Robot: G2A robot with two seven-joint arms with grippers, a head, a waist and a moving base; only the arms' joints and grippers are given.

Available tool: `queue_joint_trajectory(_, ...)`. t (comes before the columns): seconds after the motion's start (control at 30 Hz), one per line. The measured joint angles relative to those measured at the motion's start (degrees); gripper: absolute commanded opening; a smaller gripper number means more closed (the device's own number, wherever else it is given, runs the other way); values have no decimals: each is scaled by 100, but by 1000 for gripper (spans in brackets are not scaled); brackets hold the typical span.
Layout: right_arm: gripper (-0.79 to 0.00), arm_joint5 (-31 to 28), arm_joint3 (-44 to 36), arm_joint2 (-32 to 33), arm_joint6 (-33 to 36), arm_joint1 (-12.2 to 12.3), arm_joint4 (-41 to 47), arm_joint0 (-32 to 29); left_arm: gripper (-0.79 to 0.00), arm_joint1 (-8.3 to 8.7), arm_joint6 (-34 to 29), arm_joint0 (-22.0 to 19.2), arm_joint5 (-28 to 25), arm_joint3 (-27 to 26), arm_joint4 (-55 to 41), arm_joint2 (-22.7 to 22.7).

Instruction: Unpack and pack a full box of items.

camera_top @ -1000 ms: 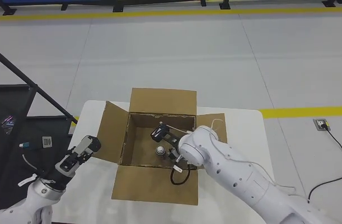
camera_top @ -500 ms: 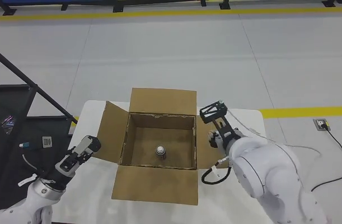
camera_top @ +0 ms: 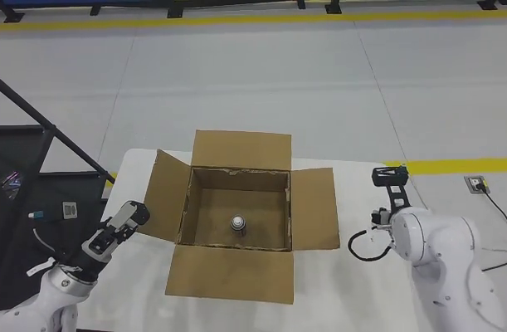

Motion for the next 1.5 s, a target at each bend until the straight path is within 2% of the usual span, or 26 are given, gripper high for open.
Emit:
queue_joint_trajectory(0.17, -785, -193, 600, 93, -334, -10, 412, 2, 0, 0, 0, 0, 0, 0, 0, 0)
queue_joint_trajectory(0.37, -785, 93, 1194, 24, -1085, -50, 411, -29, 0, 0, 0, 0, 0, 0, 0, 0)
queue_joint_trajectory(0.6, -785, 139, 1716, -84, -1444, -102, 650, 156, 0, 0, 0, 0, 0, 0, 0, 0)
queue_joint_trajectory(0.7, -477, 22, 1952, -51, -1509, -108, 836, 240, 0, 0, 0, 0, 0, 0, 0, 0)
queue_joint_trajectory(0.73, -406, 7, 2012, -51, -1533, -111, 876, 258, 0, 0, 0, 0, 0, 0, 0, 0)
queue_joint_trajectory(0.8, -394, -14, 2104, -68, -1575, -118, 940, 285, 0, 0, 0, 0, 0, 0, 0, 0)
queue_joint_trajectory(0.87, -212, -28, 2147, -79, -1584, -122, 977, 294, 0, 0, 0, 0, 0, 0, 0, 0)
queue_joint_trajectory(0.93, -120, -40, 2169, -86, -1595, -125, 1017, 290, 0, 0, 0, 0, 0, 0, 0, 0)
queue_joint_trajectory(1.03, -86, -37, 2133, -70, -1624, -124, 1060, 246, 0, 0, 0, 0, 0, 0, 0, 0)
queue_joint_trajectory(1.13, 0, -4, 1960, -22, -1632, -114, 1058, 155, 0, 0, 0, 0, 0, 0, 0, 0)
queue_joint_trajectory(1.23, 0, 258, 1616, -29, -1453, -102, 764, 56, 0, 0, 0, 0, 0, 0, 0, 0)
queue_joint_trajectory(1.4, 0, 994, 390, -308, -781, -122, -316, 55, 0, 0, 0, 0, 0, 0, 0, 0)
queue_joint_trajectory(1.5, 0, 1090, -445, -415, -726, -154, -795, 35, 0, 0, 23, 10, 3, -10, 14, 9)
